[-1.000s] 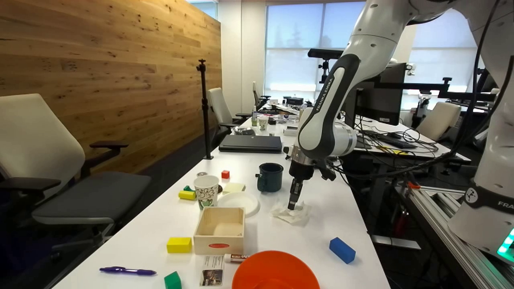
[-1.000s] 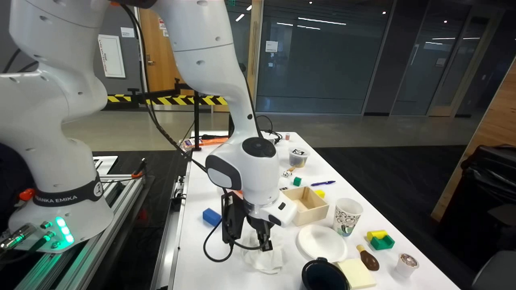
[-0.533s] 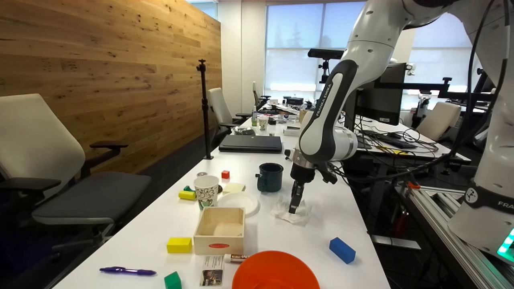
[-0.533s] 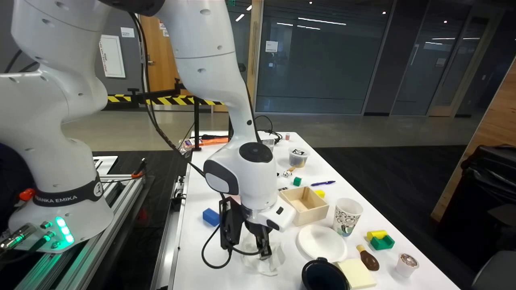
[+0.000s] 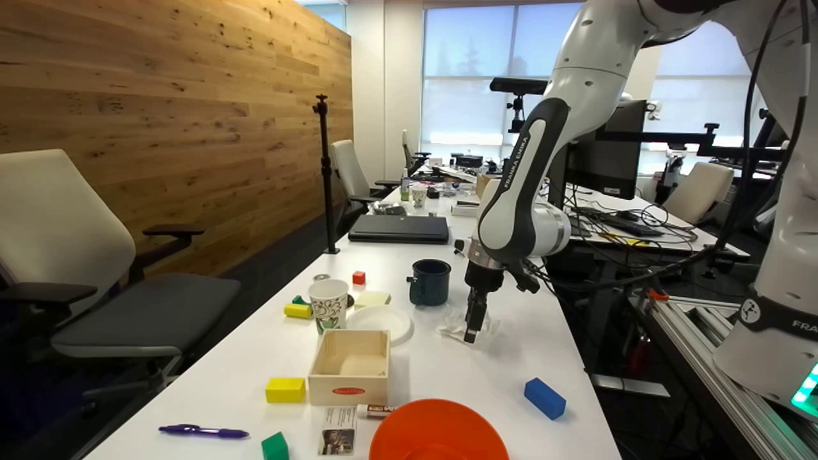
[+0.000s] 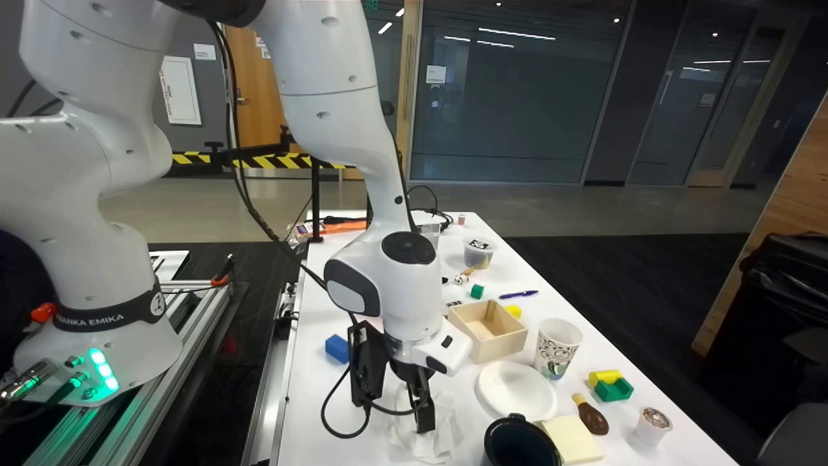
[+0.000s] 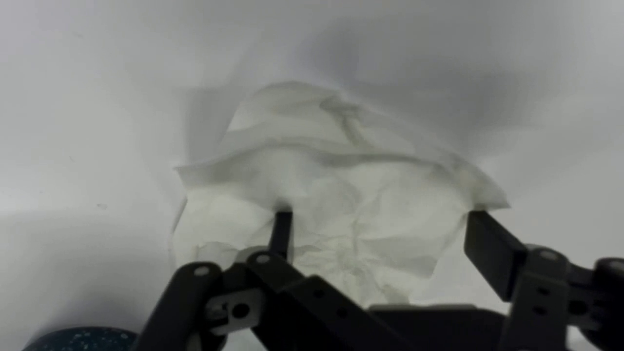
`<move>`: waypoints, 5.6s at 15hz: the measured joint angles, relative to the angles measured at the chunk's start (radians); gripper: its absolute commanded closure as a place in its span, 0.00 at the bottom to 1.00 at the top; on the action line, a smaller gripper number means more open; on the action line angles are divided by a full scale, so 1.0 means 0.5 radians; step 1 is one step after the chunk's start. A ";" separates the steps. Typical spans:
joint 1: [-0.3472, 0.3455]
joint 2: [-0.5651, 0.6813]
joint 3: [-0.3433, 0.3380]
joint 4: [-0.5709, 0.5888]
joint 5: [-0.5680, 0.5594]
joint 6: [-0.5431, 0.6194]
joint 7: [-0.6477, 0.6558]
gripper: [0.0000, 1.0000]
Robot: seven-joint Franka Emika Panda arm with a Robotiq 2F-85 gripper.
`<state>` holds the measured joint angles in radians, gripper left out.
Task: Move the piece of tissue
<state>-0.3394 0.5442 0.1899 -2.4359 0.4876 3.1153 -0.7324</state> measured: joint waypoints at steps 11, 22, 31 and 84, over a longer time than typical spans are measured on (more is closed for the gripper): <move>0.427 0.051 -0.446 0.002 -0.009 -0.047 -0.001 0.26; 0.439 -0.448 -0.458 -0.101 -0.419 -0.649 0.443 1.00; 0.364 -0.650 -0.415 -0.024 -0.426 -0.777 0.560 1.00; -0.126 0.019 -0.115 0.034 -0.785 -0.133 0.520 0.00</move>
<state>-0.4022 0.5535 0.1322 -2.4189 0.0950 3.0489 -0.4724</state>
